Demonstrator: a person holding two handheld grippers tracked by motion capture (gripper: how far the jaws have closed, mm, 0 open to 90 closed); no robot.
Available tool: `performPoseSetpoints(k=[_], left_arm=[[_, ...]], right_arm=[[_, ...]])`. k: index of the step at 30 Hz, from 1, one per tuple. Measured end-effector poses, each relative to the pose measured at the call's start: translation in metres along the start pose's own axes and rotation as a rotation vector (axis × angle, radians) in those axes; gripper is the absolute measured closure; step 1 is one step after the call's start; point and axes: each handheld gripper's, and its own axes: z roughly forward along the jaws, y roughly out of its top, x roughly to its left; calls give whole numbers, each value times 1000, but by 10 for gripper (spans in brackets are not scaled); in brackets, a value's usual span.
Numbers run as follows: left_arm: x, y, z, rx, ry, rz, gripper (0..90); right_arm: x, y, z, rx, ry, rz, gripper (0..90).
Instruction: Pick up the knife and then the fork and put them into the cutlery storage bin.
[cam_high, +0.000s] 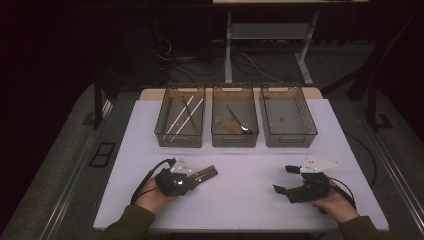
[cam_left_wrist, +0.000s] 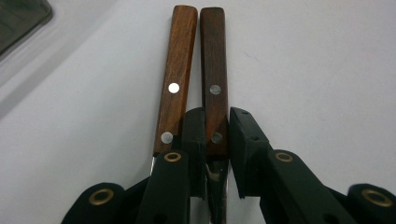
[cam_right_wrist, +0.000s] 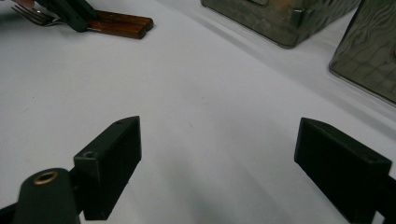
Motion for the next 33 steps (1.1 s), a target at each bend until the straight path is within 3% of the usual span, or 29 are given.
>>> performPoseSetpoints(k=[8,13,18,24,27,30,33], left_arm=[[-1,6,-2,-14,-40,-30,769],[-3,16,-3,-32,-74,-19,769],[-10,31,-4,-53,-111,-4,769],[-23,58,-1,-68,-168,60,768],[-30,73,3,-81,-182,102,768],[-36,86,9,-77,-201,139,768],[-42,98,16,-64,-215,188,767]], right_arm=[[2,3,1,5,23,-13,145],[4,15,2,24,92,-25,145],[7,31,4,38,155,-87,145],[10,55,6,30,228,-160,145],[11,65,12,52,253,-190,145],[11,73,19,83,312,-190,146],[13,79,26,116,345,-231,147]])
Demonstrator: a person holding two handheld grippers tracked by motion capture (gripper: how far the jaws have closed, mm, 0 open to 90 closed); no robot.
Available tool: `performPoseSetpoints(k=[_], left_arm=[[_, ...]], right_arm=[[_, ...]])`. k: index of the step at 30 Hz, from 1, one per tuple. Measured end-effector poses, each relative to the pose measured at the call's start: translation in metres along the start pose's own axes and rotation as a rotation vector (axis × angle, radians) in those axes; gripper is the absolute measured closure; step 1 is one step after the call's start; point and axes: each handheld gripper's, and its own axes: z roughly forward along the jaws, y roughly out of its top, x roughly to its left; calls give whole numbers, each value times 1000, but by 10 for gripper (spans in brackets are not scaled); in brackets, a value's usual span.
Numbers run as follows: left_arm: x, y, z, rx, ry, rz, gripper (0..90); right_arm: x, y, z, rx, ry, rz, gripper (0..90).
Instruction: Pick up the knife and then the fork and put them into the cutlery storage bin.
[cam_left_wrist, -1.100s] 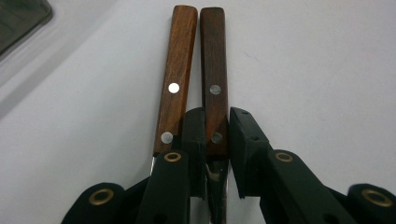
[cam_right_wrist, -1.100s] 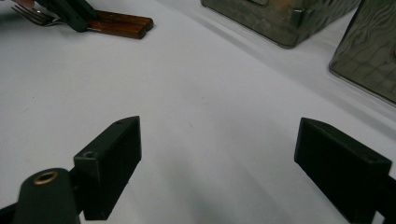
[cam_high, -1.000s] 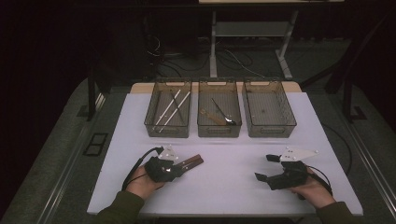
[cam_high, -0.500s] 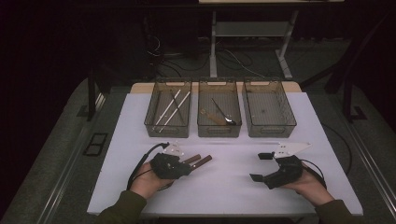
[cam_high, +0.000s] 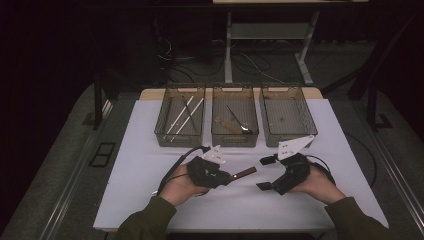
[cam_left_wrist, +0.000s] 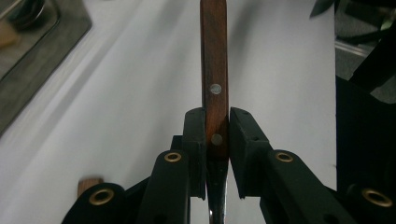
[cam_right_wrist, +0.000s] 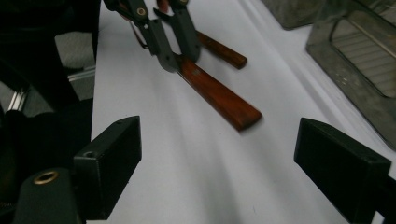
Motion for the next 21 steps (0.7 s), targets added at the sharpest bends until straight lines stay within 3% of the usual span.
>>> performPoseSetpoints(k=[4,7,12,17,21], left_arm=[[-4,14,10,18,-36,55,767],[-8,22,16,32,-61,90,767],[-18,28,21,52,-86,146,767],[-22,26,22,75,-99,159,766],[-23,26,23,82,-109,177,767]], right_arm=[[-1,5,8,52,10,-51,165],[-1,3,12,92,46,-67,242],[3,1,18,155,111,-91,486],[9,-1,25,200,143,-117,665],[11,-1,28,209,161,-126,717]])
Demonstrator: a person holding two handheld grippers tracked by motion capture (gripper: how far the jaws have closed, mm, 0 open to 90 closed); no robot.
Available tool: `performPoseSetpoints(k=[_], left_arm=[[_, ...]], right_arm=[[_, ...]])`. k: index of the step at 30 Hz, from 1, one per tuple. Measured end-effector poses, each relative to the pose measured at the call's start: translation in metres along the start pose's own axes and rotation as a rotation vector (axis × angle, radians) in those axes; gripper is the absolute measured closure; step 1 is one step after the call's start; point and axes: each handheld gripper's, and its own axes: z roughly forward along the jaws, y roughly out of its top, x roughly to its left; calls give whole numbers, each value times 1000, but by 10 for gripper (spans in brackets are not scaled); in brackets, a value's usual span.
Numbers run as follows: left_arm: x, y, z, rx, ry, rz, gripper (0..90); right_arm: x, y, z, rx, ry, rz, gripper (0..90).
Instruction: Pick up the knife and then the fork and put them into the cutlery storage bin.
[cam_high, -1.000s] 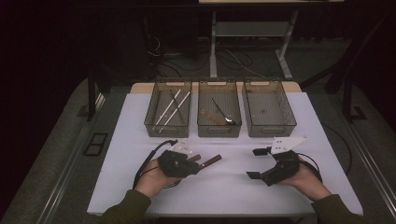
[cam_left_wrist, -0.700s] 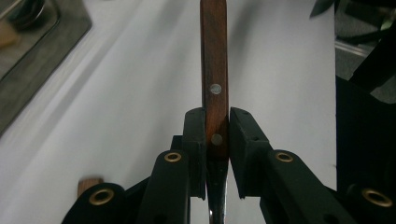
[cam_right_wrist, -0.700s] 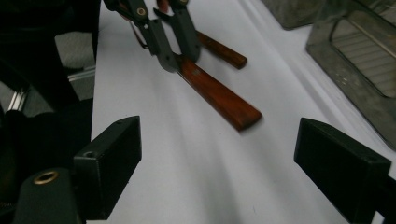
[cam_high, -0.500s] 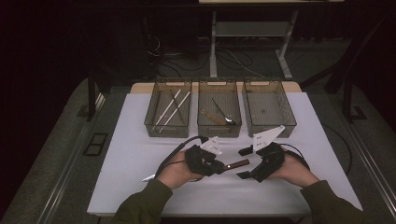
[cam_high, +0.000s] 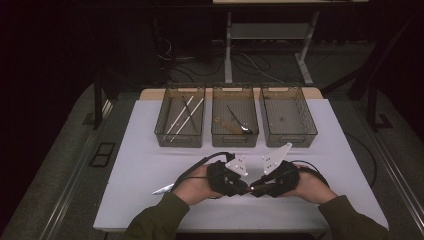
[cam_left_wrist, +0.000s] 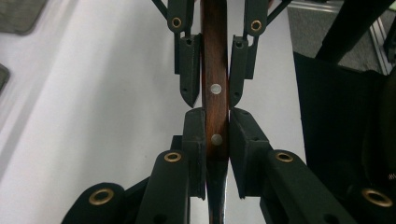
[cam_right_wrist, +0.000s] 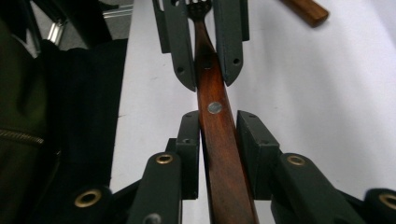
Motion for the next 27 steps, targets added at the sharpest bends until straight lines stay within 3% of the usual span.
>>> performPoseSetpoints(k=[4,7,10,12,16,20,27], left_arm=[[-2,0,0,9,-24,29,765],[-1,-1,-1,-1,-53,28,764],[0,-3,-2,-11,-56,36,762],[0,-5,-3,-34,-35,45,752],[6,-13,-14,-106,-1,-20,608],[15,-31,-34,-223,23,-139,534],[18,-72,-57,-288,183,-262,402]], right_arm=[[2,0,1,21,36,-15,745],[3,0,2,16,63,10,749],[3,-1,2,5,75,16,750],[3,-1,2,-5,74,26,751],[1,-2,-4,-34,34,40,751],[-4,-7,-12,-44,-26,62,751],[-16,-20,-37,-107,-163,138,751]])
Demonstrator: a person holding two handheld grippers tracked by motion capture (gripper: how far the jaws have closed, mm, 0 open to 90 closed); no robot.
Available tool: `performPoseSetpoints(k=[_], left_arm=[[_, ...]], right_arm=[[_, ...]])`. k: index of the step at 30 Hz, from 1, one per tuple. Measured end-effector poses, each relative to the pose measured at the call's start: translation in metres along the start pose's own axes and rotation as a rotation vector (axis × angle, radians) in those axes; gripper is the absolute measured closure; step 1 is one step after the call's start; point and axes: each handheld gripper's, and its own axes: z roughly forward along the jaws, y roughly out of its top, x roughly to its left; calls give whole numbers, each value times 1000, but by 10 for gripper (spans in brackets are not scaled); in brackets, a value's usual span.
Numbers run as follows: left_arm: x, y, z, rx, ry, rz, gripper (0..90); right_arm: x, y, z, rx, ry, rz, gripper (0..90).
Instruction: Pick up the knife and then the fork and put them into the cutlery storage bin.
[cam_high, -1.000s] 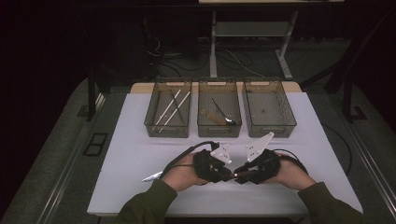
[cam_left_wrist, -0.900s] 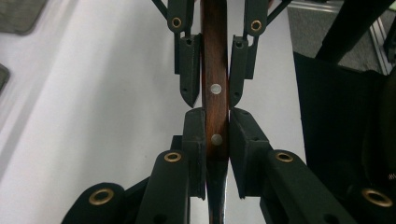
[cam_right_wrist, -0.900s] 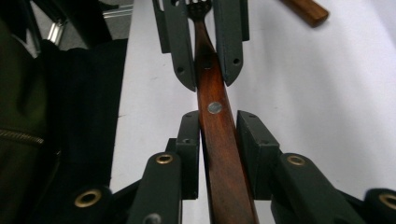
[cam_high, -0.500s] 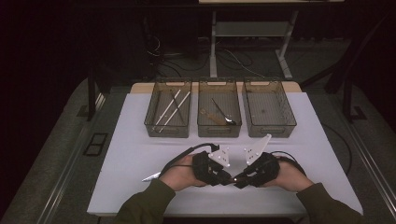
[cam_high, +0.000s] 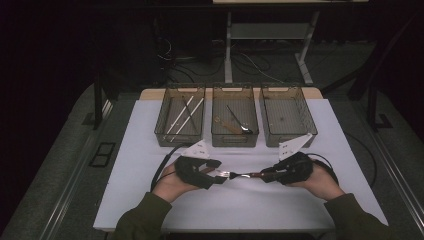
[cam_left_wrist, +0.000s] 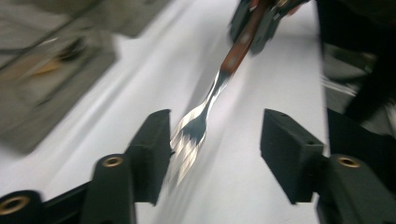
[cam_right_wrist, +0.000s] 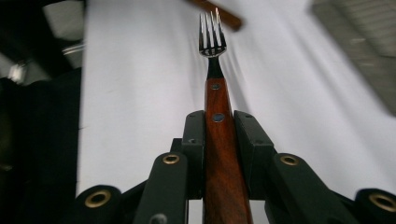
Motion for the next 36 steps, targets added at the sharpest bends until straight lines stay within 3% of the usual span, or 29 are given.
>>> performPoseSetpoints(k=[4,14,21,24,31,36], left_arm=[[5,-20,-10,-27,86,-27,316],[4,-59,-18,15,160,-71,139],[7,-76,-22,-3,195,-114,15],[9,-76,-22,-19,193,-111,0],[10,-75,-23,-28,197,-117,0],[10,-75,-23,-30,196,-117,0]], right_arm=[[-8,-3,-14,-34,-70,36,751],[-30,-4,-48,-134,-183,101,750],[-50,-3,-79,-209,-307,171,750],[-63,-4,-90,-253,-358,221,751],[-98,-5,-103,-223,-506,345,750],[-122,-5,-96,-169,-560,427,750]])
